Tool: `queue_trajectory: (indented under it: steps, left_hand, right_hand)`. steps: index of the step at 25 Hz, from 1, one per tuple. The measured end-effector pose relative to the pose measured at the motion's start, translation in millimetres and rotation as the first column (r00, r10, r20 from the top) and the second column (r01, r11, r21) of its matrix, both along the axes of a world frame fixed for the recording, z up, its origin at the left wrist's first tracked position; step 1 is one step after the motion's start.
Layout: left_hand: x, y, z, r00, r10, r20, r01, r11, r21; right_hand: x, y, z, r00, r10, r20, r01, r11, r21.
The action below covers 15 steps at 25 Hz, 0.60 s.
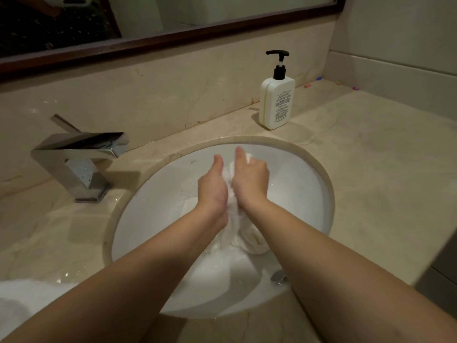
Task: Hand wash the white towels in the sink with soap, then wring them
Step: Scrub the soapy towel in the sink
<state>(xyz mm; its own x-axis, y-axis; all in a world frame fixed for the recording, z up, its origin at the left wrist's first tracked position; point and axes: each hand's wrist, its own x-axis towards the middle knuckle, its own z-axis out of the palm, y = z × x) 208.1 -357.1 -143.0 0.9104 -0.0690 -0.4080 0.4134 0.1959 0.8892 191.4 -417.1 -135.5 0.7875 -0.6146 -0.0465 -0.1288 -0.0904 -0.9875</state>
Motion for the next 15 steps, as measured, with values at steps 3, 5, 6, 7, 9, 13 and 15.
queue_trajectory:
  steps: [3,5,6,7,9,13,15]
  left_hand:
    - [-0.8,0.8,1.1,1.000,0.015,-0.004,-0.015,1.000,0.005]
    - [2.6,4.5,3.5,0.999,0.031,-0.015,-0.031,0.999,-0.031]
    - [2.9,3.4,1.6,1.000,0.012,-0.008,-0.012,1.000,-0.015]
    - [1.0,1.0,1.5,1.000,-0.015,-0.008,0.015,1.000,0.003]
    - [2.9,1.0,-1.6,1.000,-0.013,0.003,0.013,0.999,0.035]
    - [5.9,2.3,-0.1,1.000,0.002,0.019,-0.002,1.000,-0.004]
    - [0.2,-1.4,0.7,0.999,-0.037,0.033,0.035,0.998,0.049]
  right_hand:
    - [-3.4,1.8,-1.3,0.998,0.060,0.010,-0.060,0.998,0.023]
    - [-3.6,7.8,-2.8,0.993,0.117,0.003,-0.117,0.993,0.000]
    - [-1.6,5.4,-2.3,0.998,0.067,-0.007,-0.067,0.998,-0.005]
    - [-0.3,1.6,-1.0,1.000,0.001,-0.015,-0.001,1.000,0.003]
    - [-1.8,0.6,-0.7,1.000,0.005,0.007,-0.005,1.000,0.026]
    - [-2.9,3.0,-0.5,0.999,0.050,0.006,-0.050,0.998,-0.022]
    - [0.6,-4.5,-0.7,1.000,-0.029,0.002,0.029,1.000,0.004]
